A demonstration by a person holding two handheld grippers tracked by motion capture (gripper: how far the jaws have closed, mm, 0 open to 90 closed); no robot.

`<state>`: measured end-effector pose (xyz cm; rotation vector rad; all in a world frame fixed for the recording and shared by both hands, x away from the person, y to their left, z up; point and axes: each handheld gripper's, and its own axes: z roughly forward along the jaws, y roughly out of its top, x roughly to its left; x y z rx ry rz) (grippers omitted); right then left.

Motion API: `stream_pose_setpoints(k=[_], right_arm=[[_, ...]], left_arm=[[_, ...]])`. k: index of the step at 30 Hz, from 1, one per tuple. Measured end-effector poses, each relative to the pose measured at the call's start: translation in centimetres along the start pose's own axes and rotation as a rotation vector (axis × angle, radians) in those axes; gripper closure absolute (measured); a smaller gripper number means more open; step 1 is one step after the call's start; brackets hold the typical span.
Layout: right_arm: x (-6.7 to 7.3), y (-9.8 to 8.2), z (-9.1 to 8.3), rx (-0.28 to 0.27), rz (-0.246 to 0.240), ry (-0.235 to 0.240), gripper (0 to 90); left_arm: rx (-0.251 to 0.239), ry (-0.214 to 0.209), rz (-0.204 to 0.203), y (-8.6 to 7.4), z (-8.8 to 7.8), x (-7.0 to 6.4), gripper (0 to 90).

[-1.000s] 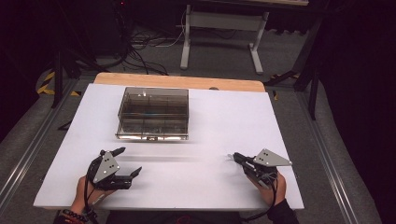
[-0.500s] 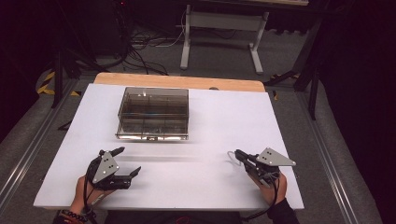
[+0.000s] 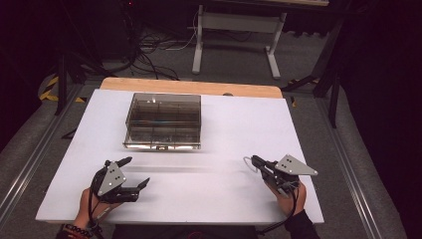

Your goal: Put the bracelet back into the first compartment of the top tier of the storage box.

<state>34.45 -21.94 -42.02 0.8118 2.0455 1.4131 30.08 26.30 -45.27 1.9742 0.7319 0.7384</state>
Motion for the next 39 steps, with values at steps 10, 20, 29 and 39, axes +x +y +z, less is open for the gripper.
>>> stream_pose_setpoints(k=[10, 20, 29, 39], right_arm=[[0.0, 1.2, 0.9, -0.015, -0.022, 0.004, 86.7], [0.2, 3.1, 1.5, -0.06, -0.044, -0.012, 86.7], [0.6, 4.7, 2.4, -0.085, -0.071, 0.018, 86.8], [1.9, 6.5, 3.9, -0.096, -0.108, 0.066, 86.8]], left_arm=[[-0.006, 0.009, 0.006, 0.1, -0.3, 0.0, 14.5], [0.0, 0.008, 0.0, 0.0, -0.1, 0.0, 15.1], [0.002, -0.004, 0.009, 0.0, -0.1, -0.1, 15.8], [-0.004, 0.004, 0.004, 0.1, -0.2, -0.1, 14.6]])
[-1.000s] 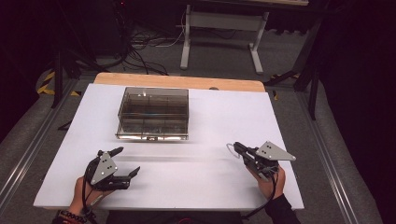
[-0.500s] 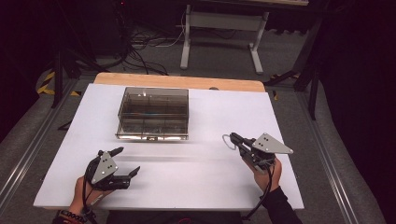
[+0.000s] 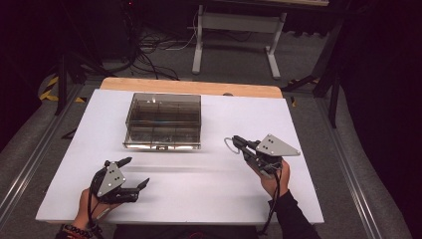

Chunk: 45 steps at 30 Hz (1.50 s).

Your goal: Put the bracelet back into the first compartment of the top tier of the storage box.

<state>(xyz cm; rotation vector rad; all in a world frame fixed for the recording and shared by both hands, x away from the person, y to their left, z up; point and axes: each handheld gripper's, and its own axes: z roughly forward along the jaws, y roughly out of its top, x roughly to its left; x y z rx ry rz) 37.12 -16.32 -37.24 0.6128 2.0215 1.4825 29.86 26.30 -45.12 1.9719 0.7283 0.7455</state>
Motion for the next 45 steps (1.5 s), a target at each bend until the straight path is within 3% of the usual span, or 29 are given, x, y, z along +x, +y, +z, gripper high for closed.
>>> stream_pose_setpoints(k=[16, 24, 41, 45], right_arm=[[1.5, 2.6, 2.1, -0.042, -0.025, 0.057, 86.7], [2.5, 4.5, 3.4, -0.05, -0.063, 0.078, 86.7], [3.6, 6.9, 5.7, -0.081, -0.068, 0.116, 86.7], [4.3, 7.3, 7.2, -0.07, -0.063, 0.136, 86.7]], left_arm=[[0.003, 0.006, -0.001, 0.0, -0.1, 0.1, 14.4], [0.004, 0.006, 0.0, 0.0, -0.1, 0.1, 14.3], [0.005, 0.007, -0.003, -0.1, 0.0, 0.1, 13.6], [-0.003, 0.009, -0.009, -0.1, -0.1, 0.2, 13.6]])
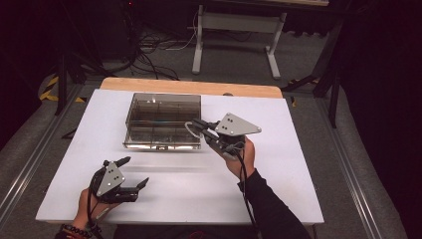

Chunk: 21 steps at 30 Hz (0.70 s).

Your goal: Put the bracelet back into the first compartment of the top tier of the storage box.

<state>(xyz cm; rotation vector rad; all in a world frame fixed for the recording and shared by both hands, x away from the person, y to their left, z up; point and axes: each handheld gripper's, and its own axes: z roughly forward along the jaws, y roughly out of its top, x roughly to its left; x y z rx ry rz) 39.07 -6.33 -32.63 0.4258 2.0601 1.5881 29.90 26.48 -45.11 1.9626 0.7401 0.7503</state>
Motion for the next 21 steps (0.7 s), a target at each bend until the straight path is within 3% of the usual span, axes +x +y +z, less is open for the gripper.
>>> stream_pose_setpoints(k=[14, 21], right_arm=[[1.3, 0.4, 4.5, 0.018, 0.002, 0.049, 86.8], [1.5, 0.3, 5.8, 0.032, 0.006, 0.055, 86.7]], left_arm=[[-0.006, -0.002, 0.003, 0.0, -0.1, 0.1, 13.6], [-0.005, -0.004, 0.005, 0.0, -0.1, 0.0, 13.6]])
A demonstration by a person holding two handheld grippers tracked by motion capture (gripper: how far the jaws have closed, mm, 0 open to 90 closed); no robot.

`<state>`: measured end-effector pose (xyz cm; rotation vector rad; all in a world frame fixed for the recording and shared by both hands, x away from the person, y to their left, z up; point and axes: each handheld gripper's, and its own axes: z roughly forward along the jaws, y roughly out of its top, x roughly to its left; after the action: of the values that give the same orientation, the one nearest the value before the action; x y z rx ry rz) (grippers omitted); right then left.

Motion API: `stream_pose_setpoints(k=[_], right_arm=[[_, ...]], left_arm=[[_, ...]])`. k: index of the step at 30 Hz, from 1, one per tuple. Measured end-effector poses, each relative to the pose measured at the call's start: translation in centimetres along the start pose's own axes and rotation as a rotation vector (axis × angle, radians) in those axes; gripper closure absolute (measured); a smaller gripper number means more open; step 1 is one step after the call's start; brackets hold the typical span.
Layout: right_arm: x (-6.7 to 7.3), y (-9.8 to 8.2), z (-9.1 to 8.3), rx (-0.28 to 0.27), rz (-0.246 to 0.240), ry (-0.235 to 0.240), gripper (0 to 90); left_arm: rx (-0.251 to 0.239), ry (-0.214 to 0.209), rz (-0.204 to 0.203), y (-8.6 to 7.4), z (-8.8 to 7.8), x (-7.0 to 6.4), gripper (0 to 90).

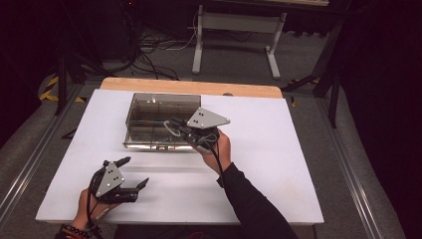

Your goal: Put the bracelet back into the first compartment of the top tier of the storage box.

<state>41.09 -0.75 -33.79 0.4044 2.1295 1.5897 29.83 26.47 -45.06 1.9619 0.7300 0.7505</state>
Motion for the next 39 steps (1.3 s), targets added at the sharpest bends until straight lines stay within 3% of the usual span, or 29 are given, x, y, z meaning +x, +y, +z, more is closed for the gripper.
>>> stream_pose_setpoints(k=[19, 39], right_arm=[[1.2, 0.3, 3.0, 0.008, 0.004, 0.02, 86.7], [3.8, 1.1, 7.3, 0.048, -0.014, 0.063, 86.7]], left_arm=[[-0.008, -0.002, -0.01, 0.0, -0.2, 0.2, 13.7], [-0.021, -0.023, -0.017, 0.1, -0.2, 0.1, 14.1]])
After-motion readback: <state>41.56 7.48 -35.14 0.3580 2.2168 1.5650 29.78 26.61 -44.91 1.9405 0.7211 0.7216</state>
